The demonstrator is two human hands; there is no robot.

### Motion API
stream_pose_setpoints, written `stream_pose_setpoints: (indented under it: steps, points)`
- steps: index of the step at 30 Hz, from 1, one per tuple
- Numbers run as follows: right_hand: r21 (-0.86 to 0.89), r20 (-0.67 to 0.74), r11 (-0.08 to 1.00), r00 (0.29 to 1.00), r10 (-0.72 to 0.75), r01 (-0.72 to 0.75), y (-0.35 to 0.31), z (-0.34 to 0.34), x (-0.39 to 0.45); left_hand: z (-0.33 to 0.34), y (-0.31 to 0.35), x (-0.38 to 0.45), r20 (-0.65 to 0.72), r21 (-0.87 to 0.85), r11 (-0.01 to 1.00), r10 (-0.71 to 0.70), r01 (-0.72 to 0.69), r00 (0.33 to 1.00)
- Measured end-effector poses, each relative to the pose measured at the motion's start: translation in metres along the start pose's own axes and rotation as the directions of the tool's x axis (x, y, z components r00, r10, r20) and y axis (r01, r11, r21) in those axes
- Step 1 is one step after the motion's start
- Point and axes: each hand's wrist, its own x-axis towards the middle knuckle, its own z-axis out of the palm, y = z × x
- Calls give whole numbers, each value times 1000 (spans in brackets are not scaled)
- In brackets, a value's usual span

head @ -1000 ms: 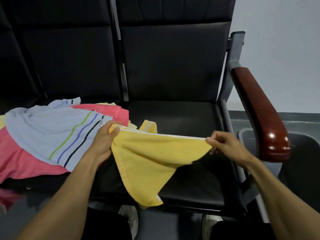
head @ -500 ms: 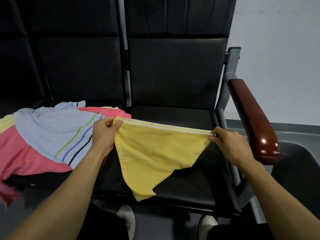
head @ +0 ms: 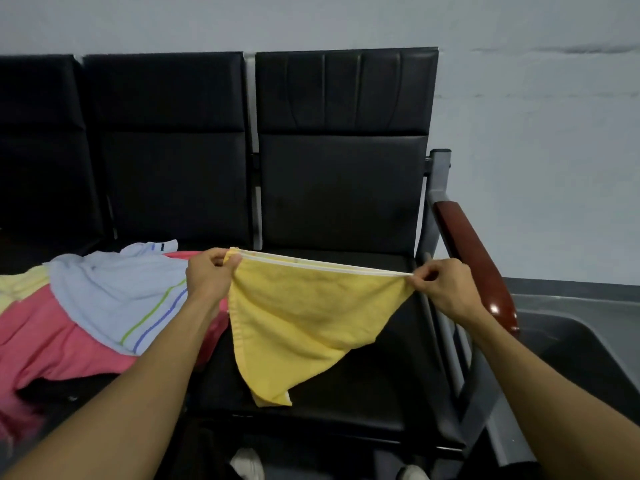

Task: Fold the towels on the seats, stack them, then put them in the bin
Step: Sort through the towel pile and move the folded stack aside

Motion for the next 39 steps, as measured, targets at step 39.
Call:
stream_pose_setpoints:
  steps: [39]
  points:
    - [211,-398,977,914,80,6,-122,-88,-8,-54,141,-36,76,246,908,329,-338,941]
